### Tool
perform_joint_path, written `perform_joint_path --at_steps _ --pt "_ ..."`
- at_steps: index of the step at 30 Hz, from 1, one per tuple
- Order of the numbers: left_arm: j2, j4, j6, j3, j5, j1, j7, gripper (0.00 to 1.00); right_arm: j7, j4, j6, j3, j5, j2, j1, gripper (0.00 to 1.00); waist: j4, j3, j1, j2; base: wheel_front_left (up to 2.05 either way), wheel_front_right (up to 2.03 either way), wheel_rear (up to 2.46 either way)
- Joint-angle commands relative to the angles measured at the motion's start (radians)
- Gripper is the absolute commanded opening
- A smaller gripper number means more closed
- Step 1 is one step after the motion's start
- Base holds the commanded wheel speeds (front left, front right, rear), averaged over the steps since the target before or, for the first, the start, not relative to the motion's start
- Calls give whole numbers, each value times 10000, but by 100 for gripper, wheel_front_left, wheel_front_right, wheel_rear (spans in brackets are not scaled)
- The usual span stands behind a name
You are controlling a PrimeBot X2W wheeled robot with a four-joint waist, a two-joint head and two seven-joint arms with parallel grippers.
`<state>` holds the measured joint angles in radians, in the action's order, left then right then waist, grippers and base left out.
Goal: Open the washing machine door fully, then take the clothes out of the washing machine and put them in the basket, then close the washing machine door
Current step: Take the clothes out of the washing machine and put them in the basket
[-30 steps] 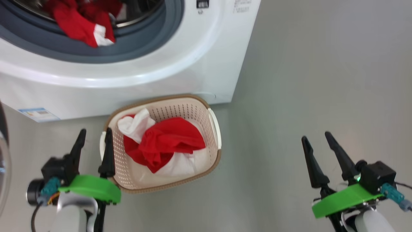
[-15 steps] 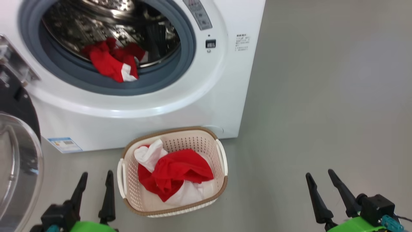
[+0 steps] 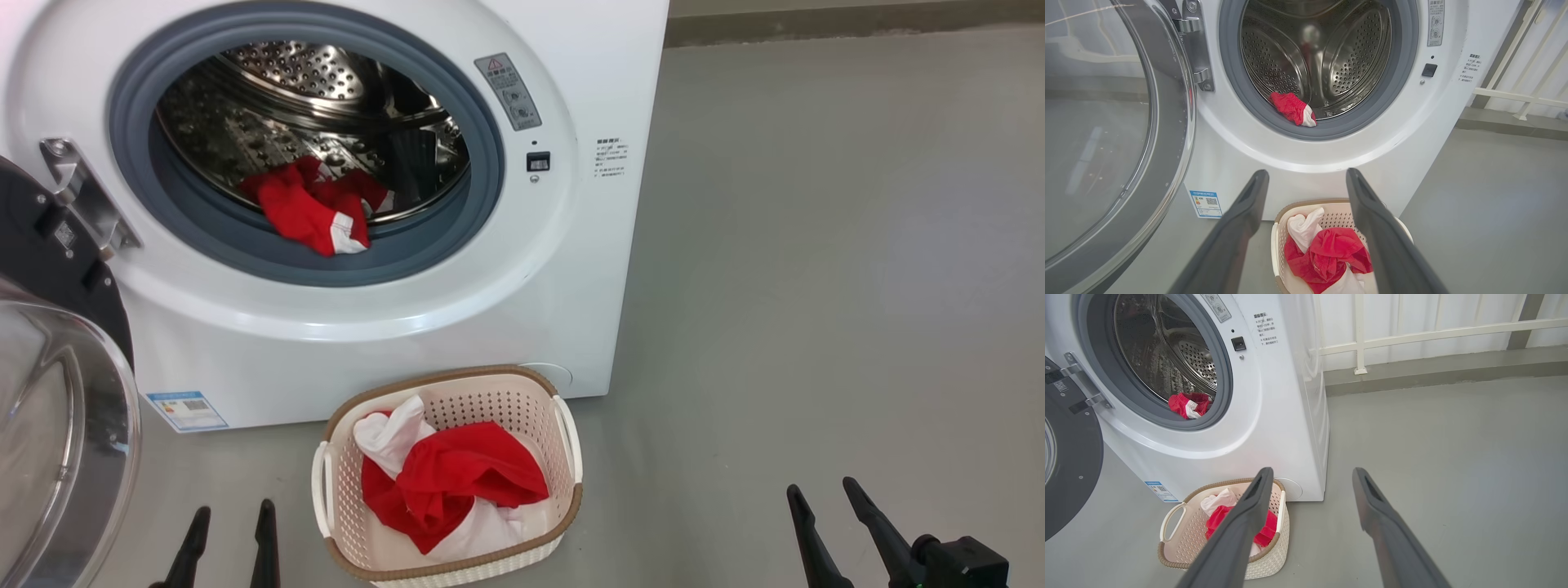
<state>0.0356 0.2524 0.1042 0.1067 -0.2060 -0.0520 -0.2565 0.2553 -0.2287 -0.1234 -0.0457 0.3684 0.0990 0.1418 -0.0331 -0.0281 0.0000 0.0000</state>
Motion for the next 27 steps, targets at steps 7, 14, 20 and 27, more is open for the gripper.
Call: perform_joint_path --at_steps 7,14,20,27 --pt "147 -770 -223 348 -202 -460 -53 100 65 291 -73 -142 9 143 22 100 -30 77 0 0 0 0 0" --pt "147 -882 -332 271 -257 -567 -53 100 65 323 -73 -86 5 120 6 100 -33 24 0 0 0 0 0" --pt "147 -848 -332 240 -303 -524 -53 100 65 332 -73 -98 -8 100 -8 100 -47 15 0 0 0 0 0" --pt "147 -773 -335 185 -335 -406 -53 100 65 327 -73 -191 -6 87 -98 100 -94 -46 0 0 0 0 0"
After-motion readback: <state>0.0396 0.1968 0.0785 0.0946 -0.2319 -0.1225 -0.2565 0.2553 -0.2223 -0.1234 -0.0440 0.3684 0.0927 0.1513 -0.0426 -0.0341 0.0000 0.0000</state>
